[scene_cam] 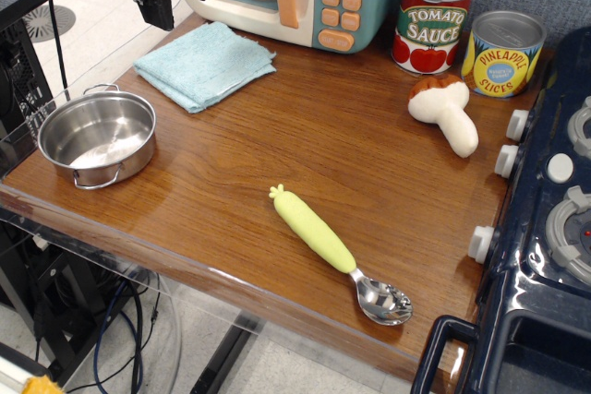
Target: Place the metal pot between the ice cream scoop and mushroom
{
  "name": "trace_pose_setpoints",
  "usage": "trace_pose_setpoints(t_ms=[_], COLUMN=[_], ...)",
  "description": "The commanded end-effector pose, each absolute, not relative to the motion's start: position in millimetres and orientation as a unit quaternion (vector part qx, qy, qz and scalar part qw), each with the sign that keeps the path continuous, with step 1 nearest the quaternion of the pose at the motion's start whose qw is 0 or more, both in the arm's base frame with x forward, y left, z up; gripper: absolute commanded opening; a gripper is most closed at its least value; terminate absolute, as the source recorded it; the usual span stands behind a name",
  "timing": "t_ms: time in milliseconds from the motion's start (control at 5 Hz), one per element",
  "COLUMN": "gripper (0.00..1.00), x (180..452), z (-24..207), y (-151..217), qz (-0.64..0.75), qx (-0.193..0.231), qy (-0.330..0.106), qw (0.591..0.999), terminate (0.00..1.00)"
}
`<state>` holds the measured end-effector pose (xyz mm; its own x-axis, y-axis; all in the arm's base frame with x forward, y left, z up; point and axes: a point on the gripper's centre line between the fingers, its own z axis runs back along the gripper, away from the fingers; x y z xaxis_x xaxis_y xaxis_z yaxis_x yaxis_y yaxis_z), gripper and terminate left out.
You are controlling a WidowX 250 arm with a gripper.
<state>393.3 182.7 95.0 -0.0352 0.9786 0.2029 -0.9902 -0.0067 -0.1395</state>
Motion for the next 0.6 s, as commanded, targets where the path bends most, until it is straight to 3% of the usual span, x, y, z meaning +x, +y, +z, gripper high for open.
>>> trace_pose_setpoints(t_ms=[0, 400], gripper=[1.00, 1.00], x=[393.3, 374.3], z=[95.0, 95.0], y=[182.7, 191.3], qz=[0.709, 0.729], qx=[0.024, 0.024], qy=[-0.122, -0.132], qw=[0.694, 0.671], terminate=[0.00, 0.00])
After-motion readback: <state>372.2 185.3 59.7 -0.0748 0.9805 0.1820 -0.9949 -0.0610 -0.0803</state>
